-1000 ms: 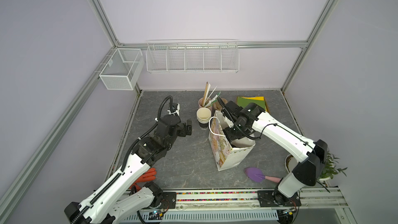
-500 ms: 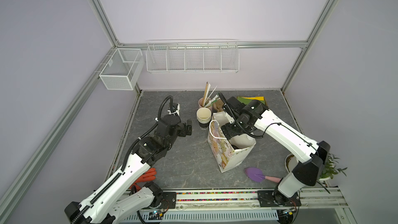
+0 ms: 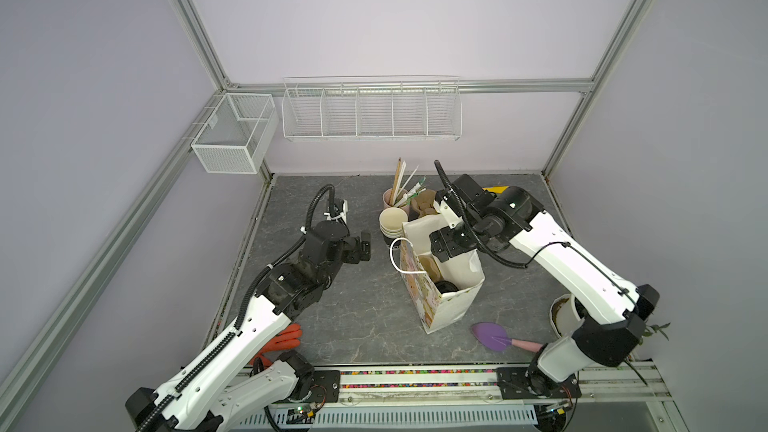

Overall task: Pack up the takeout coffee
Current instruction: 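Raise the right gripper out of the bag while the left reaches toward the cups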

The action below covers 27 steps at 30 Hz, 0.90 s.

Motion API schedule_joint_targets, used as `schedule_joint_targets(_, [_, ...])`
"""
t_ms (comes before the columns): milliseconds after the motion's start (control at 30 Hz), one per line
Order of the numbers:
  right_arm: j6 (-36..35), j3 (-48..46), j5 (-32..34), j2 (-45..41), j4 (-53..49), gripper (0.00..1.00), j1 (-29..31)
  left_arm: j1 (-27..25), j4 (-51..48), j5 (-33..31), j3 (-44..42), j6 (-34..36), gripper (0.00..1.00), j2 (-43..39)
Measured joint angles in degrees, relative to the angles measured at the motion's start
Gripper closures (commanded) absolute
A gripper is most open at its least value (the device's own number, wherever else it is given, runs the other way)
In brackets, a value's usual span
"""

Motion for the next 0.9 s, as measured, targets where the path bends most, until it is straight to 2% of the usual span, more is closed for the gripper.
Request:
schedule_joint_targets(167, [-1.51,0.55,-0.70,-6.29,2.75,0.12,0.00,0.57,0.02,0.61,0.00,-0.59,0.01,0.04])
schedule_joint_targets(300, [-2.58,-1.07,-1.44,-14.71,7.52,0.12,-0.02,4.44,-0.87,4.90,2.19,-4.20,0.00,2.80])
schedule_joint_targets(467, [-2.99,-6.51,-1.40,-23.06,12.00,0.12,-0.50,7.85,-2.54,10.34,9.70,-9.62,0.01,10.45])
schedule_joint_targets(633, [-3.17,-11.98,-1.40,-24.85,14.05,0.12,-1.57,7.91,-1.42,14.21,15.63,-13.27,0.06,17.97])
schedule_joint_targets(900, [-4.07,-16.46,-1.49,-29.33,15.96,0.12,-2.67,8.68,4.26,16.63,29.53,-12.00,0.09,37.77])
